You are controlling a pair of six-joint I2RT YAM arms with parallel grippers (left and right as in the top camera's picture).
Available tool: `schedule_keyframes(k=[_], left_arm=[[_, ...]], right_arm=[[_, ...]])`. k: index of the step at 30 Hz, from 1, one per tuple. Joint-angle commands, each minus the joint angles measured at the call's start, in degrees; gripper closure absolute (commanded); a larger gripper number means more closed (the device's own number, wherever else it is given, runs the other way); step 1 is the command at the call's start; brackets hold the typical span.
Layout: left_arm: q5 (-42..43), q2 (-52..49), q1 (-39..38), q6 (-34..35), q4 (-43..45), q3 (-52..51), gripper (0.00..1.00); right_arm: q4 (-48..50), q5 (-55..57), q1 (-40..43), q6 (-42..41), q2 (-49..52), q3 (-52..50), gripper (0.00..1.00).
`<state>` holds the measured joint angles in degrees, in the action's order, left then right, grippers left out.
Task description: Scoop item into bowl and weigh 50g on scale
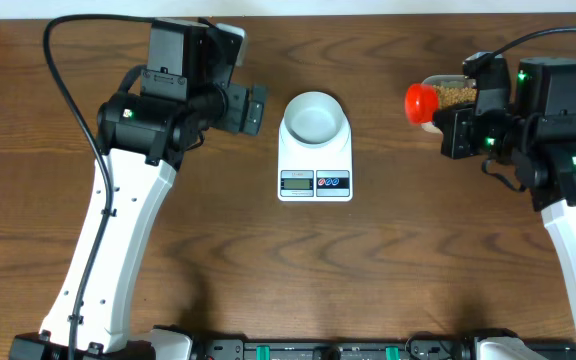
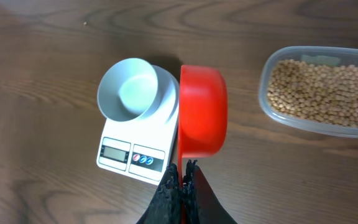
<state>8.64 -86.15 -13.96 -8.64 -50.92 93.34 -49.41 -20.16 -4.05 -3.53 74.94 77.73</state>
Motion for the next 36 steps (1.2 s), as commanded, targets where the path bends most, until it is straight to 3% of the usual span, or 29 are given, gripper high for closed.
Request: schedule_keyframes(k=[1,6,14,32,36], left_arm=[[0.11,0.33,0.28,-5.73,-0.46,0.31,0.03],[9.49,0.33,2.03,-11.91,-0.70,0.31,0.02],[19.69,0.31,10.51,-13.00,-1.38,0.31,0.02],[21.00,-3.39,12.57,-13.86,-7.58,0.15,0.02],[25.38,-3.45,12.37,-13.31,-7.80,-0.31,0.02]], right_arm=[[-0.11,0.61,1.46,1.05,-0.59,1.36,0.99],[-0.79,0.46,2.60,1.03,-0.59,1.36,0.99],[-1.62,0.33,2.62,1.05,-0.59,1.36,0.99],[-1.62,0.35,2.62,1.05,-0.57,1.36,0.99],[-1.62,0.35,2.62,1.03,-0.57,1.33,0.99]])
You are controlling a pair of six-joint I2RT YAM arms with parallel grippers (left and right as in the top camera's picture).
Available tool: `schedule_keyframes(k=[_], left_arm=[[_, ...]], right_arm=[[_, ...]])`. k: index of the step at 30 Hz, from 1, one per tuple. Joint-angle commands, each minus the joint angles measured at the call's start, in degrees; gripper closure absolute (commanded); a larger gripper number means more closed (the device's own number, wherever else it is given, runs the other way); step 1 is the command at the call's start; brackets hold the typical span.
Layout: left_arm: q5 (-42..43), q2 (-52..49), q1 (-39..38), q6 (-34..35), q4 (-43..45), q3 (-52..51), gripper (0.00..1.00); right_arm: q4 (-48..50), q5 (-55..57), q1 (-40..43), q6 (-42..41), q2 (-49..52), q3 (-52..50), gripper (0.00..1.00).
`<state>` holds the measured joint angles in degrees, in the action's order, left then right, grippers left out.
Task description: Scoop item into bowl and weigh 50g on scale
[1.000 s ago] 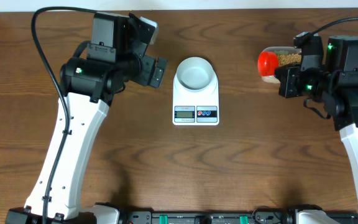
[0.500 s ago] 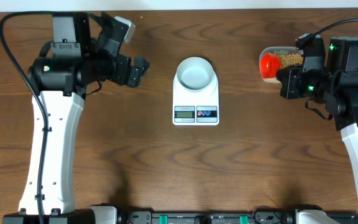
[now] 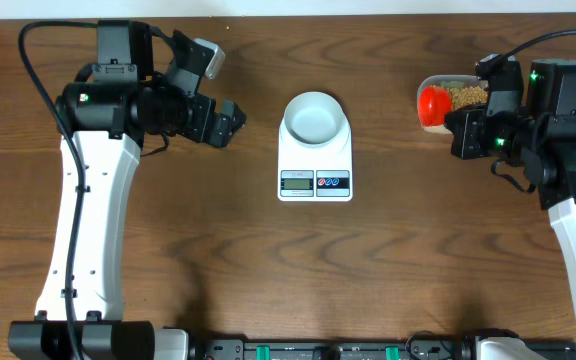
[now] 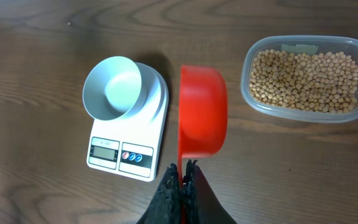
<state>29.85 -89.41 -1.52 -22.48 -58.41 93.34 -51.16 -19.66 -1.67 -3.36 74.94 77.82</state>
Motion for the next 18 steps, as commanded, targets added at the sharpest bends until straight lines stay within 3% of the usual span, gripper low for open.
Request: schedule_keyframes(k=[1,7,11,18], left_arm=[[4.72,-0.20,-0.37,0.94,-0.28,-0.59,0.02],[4.44,-0.22,-4.46,12.41,0.02,-3.56,0.02],[-0.20,-0.22,-9.35,17.92,0.31,-5.44,0.02],[-1.97,-0.31,-18.47,20.17,4.92,-7.87,0.02]], right_arm=[[0.13,-0.13,0.24,0.85,-0.57,1.25,0.99],[0.28,0.33,0.28,0.79,-0.52,1.25,0.99],[1.01,0.48,1.95,-1.03,0.07,1.25,0.99],[3.04,0.02,6.10,-2.36,2.14,1.25,0.99]])
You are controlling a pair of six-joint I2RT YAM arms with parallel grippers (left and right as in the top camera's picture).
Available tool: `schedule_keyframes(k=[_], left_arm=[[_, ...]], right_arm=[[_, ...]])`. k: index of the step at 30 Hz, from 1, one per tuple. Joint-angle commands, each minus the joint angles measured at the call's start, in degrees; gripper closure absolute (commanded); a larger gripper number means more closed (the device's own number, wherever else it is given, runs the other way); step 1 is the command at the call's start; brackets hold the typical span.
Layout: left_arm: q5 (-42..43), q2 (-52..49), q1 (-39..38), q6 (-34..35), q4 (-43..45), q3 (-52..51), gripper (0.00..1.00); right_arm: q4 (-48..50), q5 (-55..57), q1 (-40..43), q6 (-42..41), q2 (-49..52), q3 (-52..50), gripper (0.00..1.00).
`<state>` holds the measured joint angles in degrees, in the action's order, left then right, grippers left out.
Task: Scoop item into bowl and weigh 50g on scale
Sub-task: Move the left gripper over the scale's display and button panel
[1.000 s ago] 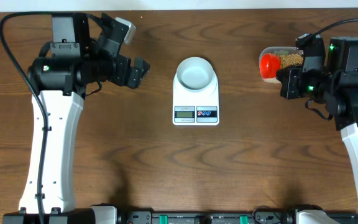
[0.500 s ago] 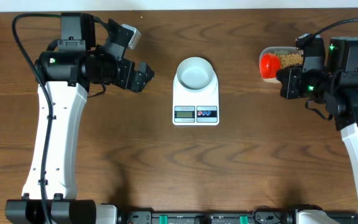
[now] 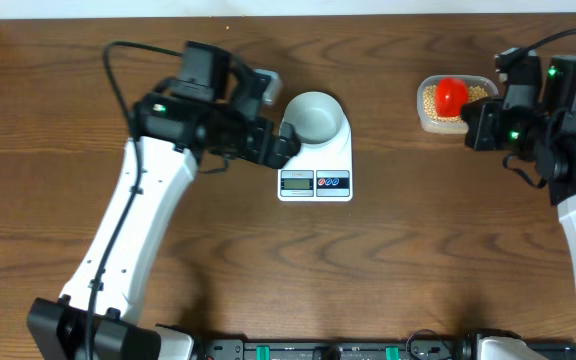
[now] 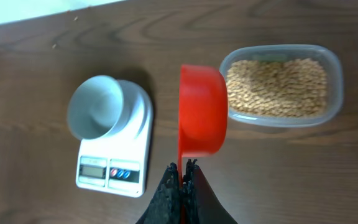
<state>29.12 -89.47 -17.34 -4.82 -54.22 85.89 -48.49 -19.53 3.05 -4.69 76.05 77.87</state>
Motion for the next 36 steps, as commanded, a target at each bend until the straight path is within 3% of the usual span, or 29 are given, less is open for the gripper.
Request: schedule_keyframes(k=[1,6,7,8,10,19,27,33,35,36], left_arm=[[-1.27,-0.24,-3.78,3.04,0.79,-0.42,0.02],[-1.60,-0.35,-7.30,3.02,2.97,-0.42,0.04],[-1.84,-0.44,-7.56,3.04,3.15,-0.42,0.14],[-1.92,-0.55,-7.78,3.28,3.32,-0.44,0.18],[-2.01,-1.03,-8.15,5.99,3.61,-0.44,0.20],[-5.97,-4.68,-9.27,16.09,4.00,-0.44,0.49],[-12.87,-6.45,-10.78,20.22,4.26,-0.50,0.70],[-13.60,-8.24,-12.24,20.20,5.20,-0.50,0.70],[-13.57,-8.81,-12.37,20.17,5.29,-0.50,0.52],[-13.57,-9.05,-12.37,20.17,5.27,-0.50,0.36]], right_arm=[[0.66,-0.11,1.88,-1.03,1.29,1.20,0.99],[2.01,-0.68,4.59,-1.07,2.56,1.20,0.99],[2.14,-1.14,5.09,-1.07,2.78,1.20,0.99],[2.23,-1.75,5.57,-1.07,3.02,1.20,0.99],[2.47,-2.25,6.29,-1.53,3.39,1.20,0.99],[2.86,-1.97,6.84,-2.58,3.78,1.20,0.99],[2.86,-1.99,6.82,-3.21,3.85,1.11,0.99],[2.86,-2.01,6.82,-3.19,3.89,1.11,0.99],[2.84,-2.01,6.82,-3.19,3.89,1.11,0.99],[2.84,-2.01,6.82,-3.19,3.89,1.11,0.99]])
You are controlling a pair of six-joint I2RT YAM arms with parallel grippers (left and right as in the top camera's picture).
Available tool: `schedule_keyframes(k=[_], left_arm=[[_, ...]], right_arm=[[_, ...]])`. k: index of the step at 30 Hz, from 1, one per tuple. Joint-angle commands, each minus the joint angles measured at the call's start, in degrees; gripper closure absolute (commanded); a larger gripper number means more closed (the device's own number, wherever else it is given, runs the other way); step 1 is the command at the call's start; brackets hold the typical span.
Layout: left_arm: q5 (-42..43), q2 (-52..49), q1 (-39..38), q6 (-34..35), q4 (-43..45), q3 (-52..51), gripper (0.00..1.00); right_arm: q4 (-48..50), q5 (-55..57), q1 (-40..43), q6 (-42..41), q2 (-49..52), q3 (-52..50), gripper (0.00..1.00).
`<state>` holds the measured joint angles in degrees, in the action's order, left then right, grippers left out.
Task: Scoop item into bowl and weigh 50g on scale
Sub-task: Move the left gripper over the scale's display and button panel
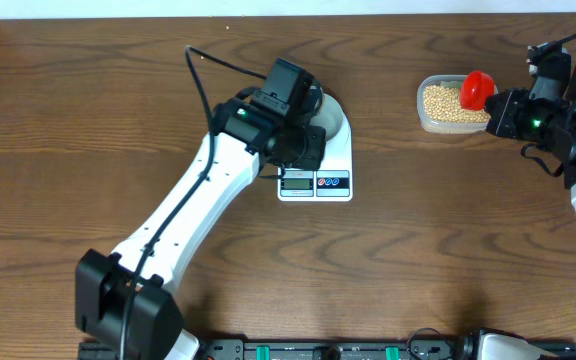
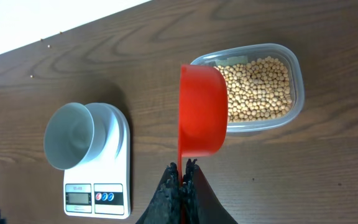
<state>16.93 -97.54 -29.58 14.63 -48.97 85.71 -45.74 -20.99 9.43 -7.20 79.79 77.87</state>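
Observation:
My right gripper (image 2: 183,167) is shut on the handle of a red scoop (image 2: 202,112). The scoop is on its side, its cup over the near left edge of a clear tub of beans (image 2: 260,87). In the overhead view the scoop (image 1: 476,88) is at the right end of the tub (image 1: 444,104), with the right gripper (image 1: 501,110) beside it. A pale bowl (image 2: 70,135) sits empty on the white scale (image 2: 101,186). My left gripper (image 1: 304,142) hangs over the scale (image 1: 318,180) and covers the left part of the bowl (image 1: 334,116); its fingers are hidden.
The brown wooden table (image 1: 418,250) carries only the scale and the tub. The left arm (image 1: 198,215) stretches diagonally from the front left to the scale. A white strip runs along the far edge of the table (image 2: 42,25).
The left arm has moved right, from beside the bowl's left rim to over the scale and bowl. The right gripper has carried the scoop further right, to the right end of the tub.
At first the left gripper hovered left of the scale and the right gripper held the scoop left of the tub. The left arm then swung out left, came back to the bowl's edge, and now overlaps it. The scoop moved in steps rightward over the tub.

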Motion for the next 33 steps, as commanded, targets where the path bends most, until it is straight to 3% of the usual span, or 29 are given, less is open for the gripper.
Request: schedule_keyframes(k=[1,33], left_arm=[[-1.38,-1.07,-0.13,0.72,0.00,-0.33,0.01],[-1.38,-1.07,-0.13,0.72,0.02,-0.33,0.02]], right_arm=[[0.09,-0.55,0.44,-0.68,0.15,1.11,0.99],[-0.48,-0.52,0.44,-0.66,0.15,1.11,0.99]])
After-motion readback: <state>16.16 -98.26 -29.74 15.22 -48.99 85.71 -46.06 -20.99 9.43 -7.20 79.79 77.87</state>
